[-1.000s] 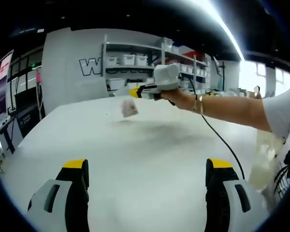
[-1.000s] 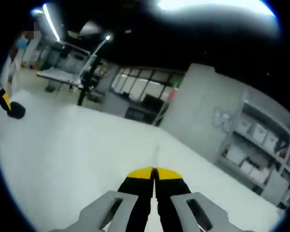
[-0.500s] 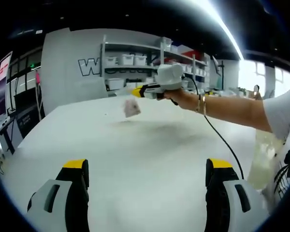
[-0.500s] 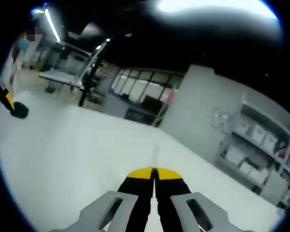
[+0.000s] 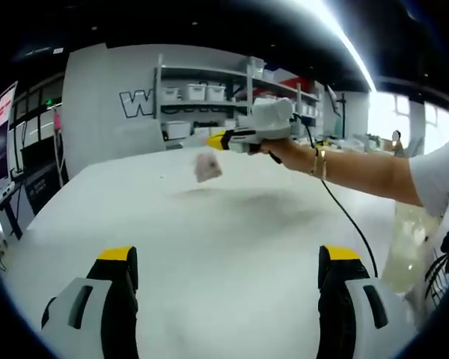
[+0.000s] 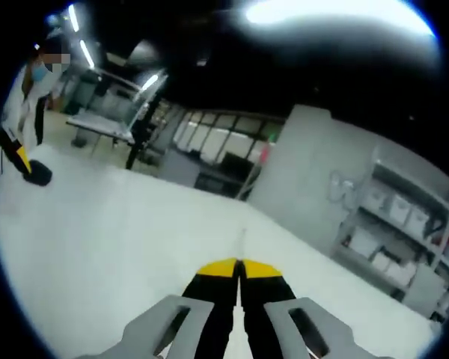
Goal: Open the resealable bag by pulling the two sides of the seal apart until the entire bag opening is separated and visibly accessible.
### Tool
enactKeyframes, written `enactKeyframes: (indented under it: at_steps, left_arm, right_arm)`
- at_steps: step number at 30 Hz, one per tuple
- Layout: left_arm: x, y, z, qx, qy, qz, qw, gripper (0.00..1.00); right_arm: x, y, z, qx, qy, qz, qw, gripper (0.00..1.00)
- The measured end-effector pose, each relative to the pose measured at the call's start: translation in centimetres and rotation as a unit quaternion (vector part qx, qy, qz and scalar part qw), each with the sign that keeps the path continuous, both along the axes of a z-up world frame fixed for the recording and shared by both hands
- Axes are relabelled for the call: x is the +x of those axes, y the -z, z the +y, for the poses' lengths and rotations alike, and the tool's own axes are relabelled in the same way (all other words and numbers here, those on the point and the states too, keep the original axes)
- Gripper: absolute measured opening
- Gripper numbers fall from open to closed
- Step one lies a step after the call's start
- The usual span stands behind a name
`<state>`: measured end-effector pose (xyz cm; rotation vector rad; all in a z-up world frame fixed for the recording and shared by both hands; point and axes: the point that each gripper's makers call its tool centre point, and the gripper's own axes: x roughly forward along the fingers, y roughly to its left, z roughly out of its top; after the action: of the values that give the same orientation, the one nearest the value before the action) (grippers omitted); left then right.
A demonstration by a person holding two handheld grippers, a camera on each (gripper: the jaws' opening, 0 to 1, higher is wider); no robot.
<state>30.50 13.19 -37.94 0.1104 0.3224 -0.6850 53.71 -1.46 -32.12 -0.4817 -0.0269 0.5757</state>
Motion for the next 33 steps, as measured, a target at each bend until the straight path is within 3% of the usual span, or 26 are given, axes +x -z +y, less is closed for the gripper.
enactKeyframes:
  at_steps: [24, 33]
  left_arm:
    - [-0.6, 0.0, -1.0, 0.003, 0.01, -0.001, 0.9999, 0.99]
    - [-0.7, -0.1, -1.2, 0.005, 0.012, 0.0, 0.9999, 0.99]
  right_arm:
    - [-3.5, -1.0, -1.3, 0.005, -0.015, -0.016, 0.9998, 0.0]
    - [-5.7, -1.4, -1.2, 0.005, -0.027, -0.025, 0.9993, 0.0]
